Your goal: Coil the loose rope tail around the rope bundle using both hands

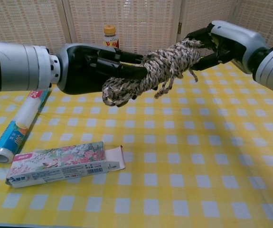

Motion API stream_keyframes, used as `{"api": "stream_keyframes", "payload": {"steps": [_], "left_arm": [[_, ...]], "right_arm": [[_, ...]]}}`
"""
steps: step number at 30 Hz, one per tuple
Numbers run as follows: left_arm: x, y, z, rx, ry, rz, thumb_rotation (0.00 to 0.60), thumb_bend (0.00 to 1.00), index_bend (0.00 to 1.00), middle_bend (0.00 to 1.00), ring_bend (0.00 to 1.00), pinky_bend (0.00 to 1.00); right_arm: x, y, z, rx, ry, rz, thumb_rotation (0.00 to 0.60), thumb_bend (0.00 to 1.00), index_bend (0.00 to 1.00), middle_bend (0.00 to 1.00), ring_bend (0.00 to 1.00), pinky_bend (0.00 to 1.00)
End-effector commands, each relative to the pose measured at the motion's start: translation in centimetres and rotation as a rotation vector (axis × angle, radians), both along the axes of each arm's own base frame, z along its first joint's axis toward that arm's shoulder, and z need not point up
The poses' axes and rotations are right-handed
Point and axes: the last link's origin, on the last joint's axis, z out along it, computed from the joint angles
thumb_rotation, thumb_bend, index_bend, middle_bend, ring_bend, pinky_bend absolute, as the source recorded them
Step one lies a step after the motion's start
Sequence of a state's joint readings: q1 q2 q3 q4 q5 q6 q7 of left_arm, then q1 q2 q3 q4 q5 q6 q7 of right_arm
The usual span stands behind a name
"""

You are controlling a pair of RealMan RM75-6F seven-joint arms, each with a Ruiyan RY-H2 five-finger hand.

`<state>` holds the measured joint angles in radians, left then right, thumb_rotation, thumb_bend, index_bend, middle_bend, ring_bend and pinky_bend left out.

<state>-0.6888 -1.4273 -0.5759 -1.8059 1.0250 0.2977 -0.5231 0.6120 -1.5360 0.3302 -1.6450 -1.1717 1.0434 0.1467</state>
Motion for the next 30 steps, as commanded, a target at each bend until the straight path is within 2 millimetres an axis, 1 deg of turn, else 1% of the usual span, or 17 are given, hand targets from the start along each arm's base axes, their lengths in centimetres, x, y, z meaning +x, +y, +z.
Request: {"api": "stream_keyframes", "payload": {"steps": [1,9,13,19,27,30], "left_arm": [[-0.1,-0.1,-0.3,0.01,0.047,-0.054,0.6,0.67,0.68,0.65,0.64,0.66],[-0.4,-0.2,-1.0,0.021,0.143,-0.15,0.6,0.67,0.68,0.65,0.64,0.65],[-0.9,0.2,-1.5,0.082,0.217,-0.205,0.6,0.67,0.69,0.65,0.64,0.65],[-1.4,0.6,-2.2,0.197,0.343,-0.276,0.6,0.67,0.68,0.65,0.64,0.65],[-0.4,-0.1,-3.4,0.251,0.448,-0.32,0.6,0.67,0.68,0.65,0.63,0.63],[0.1,-0.2,-3.8,0.277,0.473,-0.301,0.6,0.67,0.68,0.65,0.63,0.63]], "right_arm": [[0.3,0.1,-0.1,0.009,-0.013,0.002,0.6,0.58,0.73,0.31,0.18,0.0],[1.3,0.4,-0.1,0.021,-0.048,0.021,0.6,0.58,0.73,0.31,0.18,0.0],[1.8,0.9,0.0,0.027,-0.056,0.04,0.6,0.58,0.73,0.31,0.18,0.0],[2.0,1.2,0.1,0.015,-0.042,0.054,0.6,0.58,0.73,0.31,0.18,0.0],[2.5,1.4,-0.6,0.029,-0.02,0.066,0.6,0.58,0.73,0.31,0.18,0.0],[2.9,1.7,-0.6,0.027,-0.014,0.084,0.6,0.58,0.73,0.31,0.18,0.0]]}}
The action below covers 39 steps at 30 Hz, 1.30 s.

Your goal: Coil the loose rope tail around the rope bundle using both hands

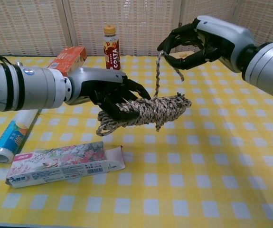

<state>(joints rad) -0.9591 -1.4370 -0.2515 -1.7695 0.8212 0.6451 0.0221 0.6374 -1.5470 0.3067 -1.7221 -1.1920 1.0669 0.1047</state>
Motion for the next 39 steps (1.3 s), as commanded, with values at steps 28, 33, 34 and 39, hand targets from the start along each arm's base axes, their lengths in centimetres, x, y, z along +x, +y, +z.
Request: {"api": "stream_keyframes", "payload": {"steps": [28,33,34,39], "left_arm": [[0.8,2.0,0.7,0.054,-0.34,0.573,0.6,0.67,0.68,0.67,0.67,0.69],[0.6,2.2,2.3,0.075,-0.433,0.585,0.6,0.67,0.68,0.67,0.67,0.69],[0.6,2.3,2.6,0.08,-0.446,0.579,0.6,0.67,0.68,0.67,0.67,0.69],[0.6,2.3,3.9,0.099,-0.482,0.554,0.6,0.67,0.68,0.67,0.67,0.69]], "right_arm": [[1.0,3.7,0.2,-0.125,0.097,0.145,0.6,0.58,0.73,0.31,0.18,0.0],[0.3,4.0,0.5,-0.148,0.109,0.142,0.6,0.58,0.67,0.3,0.17,0.0],[0.1,4.2,0.6,-0.153,0.115,0.145,0.6,0.58,0.63,0.3,0.17,0.0],[-0.9,4.5,0.9,-0.153,0.154,0.149,0.6,0.58,0.25,0.23,0.12,0.0]]}}
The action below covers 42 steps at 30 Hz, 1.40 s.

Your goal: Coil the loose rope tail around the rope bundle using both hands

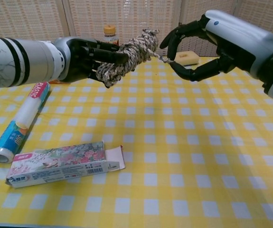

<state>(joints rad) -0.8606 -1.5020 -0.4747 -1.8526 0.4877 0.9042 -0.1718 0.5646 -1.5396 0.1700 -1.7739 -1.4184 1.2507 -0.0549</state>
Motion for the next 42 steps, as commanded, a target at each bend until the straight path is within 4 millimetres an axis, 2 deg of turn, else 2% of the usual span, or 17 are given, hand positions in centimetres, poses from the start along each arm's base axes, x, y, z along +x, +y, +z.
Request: {"api": "stream_keyframes", "payload": {"steps": [1,2,5,11,16,19,25,31,35,42], "left_arm": [[-0.1,0.0,0.9,0.021,-0.025,-0.006,0.6,0.67,0.68,0.67,0.67,0.69],[-0.1,0.0,1.1,0.025,-0.03,-0.009,0.6,0.67,0.68,0.67,0.67,0.69],[-0.3,0.1,1.9,0.032,-0.046,-0.019,0.6,0.67,0.68,0.67,0.67,0.69],[-1.2,-0.1,2.4,0.043,-0.034,-0.038,0.6,0.67,0.68,0.67,0.66,0.69],[-2.1,-0.3,2.6,0.059,-0.011,-0.053,0.6,0.67,0.68,0.67,0.66,0.68],[-2.6,-0.4,2.7,0.093,0.025,-0.079,0.6,0.67,0.68,0.67,0.66,0.68],[-3.0,-0.7,2.9,0.108,0.037,-0.107,0.6,0.67,0.68,0.67,0.66,0.68],[-3.0,-0.9,2.8,0.094,0.025,-0.117,0.6,0.67,0.68,0.67,0.66,0.68],[-2.9,-1.0,2.7,0.085,0.02,-0.124,0.6,0.67,0.68,0.67,0.66,0.68],[-3.1,-0.9,2.8,0.086,0.015,-0.125,0.6,0.67,0.68,0.67,0.66,0.68]], "right_arm": [[-0.5,0.2,0.2,-0.003,0.017,-0.002,0.6,0.58,0.17,0.2,0.1,0.0],[-0.8,0.2,0.3,-0.004,0.023,-0.003,0.6,0.58,0.1,0.16,0.09,0.0],[-2.2,0.9,1.0,0.006,0.045,-0.012,0.6,0.58,0.0,0.06,0.06,0.0],[-5.1,1.9,3.4,-0.023,0.084,-0.043,0.6,0.58,0.0,0.01,0.05,0.0],[-8.8,3.1,5.9,-0.077,0.269,-0.067,0.6,0.58,0.0,0.02,0.07,0.0],[-11.2,4.3,7.4,-0.104,0.348,-0.126,0.6,0.58,0.0,0.02,0.07,0.0],[-15.2,7.1,9.7,-0.122,0.401,-0.257,0.6,0.58,0.0,0.0,0.02,0.0],[-17.6,9.8,11.4,-0.146,0.382,-0.333,0.6,0.58,0.0,0.0,0.01,0.0],[-18.7,10.8,12.5,-0.187,0.38,-0.364,0.6,0.58,0.0,0.0,0.02,0.0],[-20.4,12.6,12.9,-0.218,0.369,-0.429,0.6,0.58,0.0,0.01,0.02,0.0]]}}
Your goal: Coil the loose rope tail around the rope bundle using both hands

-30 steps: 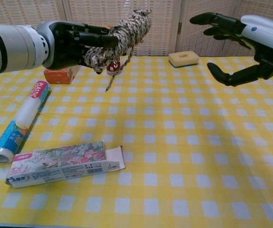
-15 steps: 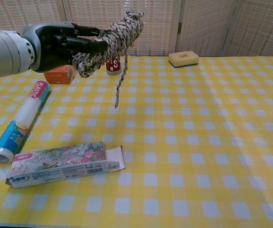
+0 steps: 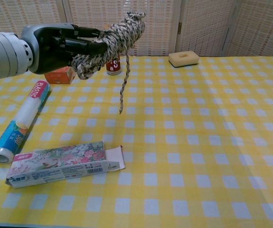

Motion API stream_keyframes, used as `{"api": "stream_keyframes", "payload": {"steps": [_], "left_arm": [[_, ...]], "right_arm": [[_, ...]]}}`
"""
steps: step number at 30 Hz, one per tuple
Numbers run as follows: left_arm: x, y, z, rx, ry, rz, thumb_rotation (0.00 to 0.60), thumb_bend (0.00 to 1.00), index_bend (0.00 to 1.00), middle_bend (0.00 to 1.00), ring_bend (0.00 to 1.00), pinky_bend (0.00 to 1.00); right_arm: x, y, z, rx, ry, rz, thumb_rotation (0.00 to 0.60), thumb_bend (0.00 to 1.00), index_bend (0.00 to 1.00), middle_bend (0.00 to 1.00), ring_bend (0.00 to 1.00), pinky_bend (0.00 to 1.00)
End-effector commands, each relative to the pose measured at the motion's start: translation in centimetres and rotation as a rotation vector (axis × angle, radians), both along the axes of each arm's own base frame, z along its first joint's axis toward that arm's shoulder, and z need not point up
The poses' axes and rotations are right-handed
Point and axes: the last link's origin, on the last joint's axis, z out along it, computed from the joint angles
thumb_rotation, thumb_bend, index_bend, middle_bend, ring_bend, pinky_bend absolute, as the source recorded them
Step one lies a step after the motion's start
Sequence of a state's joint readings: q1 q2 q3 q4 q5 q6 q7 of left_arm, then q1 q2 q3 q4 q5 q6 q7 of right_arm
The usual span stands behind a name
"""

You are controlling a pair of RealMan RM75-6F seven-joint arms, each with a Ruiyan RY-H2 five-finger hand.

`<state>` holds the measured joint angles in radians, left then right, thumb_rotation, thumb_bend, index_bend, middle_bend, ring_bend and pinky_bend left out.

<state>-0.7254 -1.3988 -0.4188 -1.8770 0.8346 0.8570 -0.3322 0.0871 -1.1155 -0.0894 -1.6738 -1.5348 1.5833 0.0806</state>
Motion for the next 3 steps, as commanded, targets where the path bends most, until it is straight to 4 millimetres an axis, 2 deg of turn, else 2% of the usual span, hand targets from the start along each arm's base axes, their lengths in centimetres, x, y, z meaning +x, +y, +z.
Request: {"api": "stream_keyframes", "payload": {"steps": [1,3], "left_arm": [[-0.05,0.04,-0.04,-0.001,0.0,0.0,0.6,0.67,0.68,0.67,0.66,0.68],[-0.07,0.06,-0.08,-0.003,0.002,-0.001,0.6,0.67,0.68,0.67,0.66,0.68]], "right_arm": [[-0.74,0.48,0.01,-0.011,-0.004,-0.025,0.6,0.58,0.0,0.01,0.02,0.0],[-1.04,0.49,-0.01,-0.011,0.002,-0.032,0.6,0.58,0.0,0.01,0.02,0.0]]}}
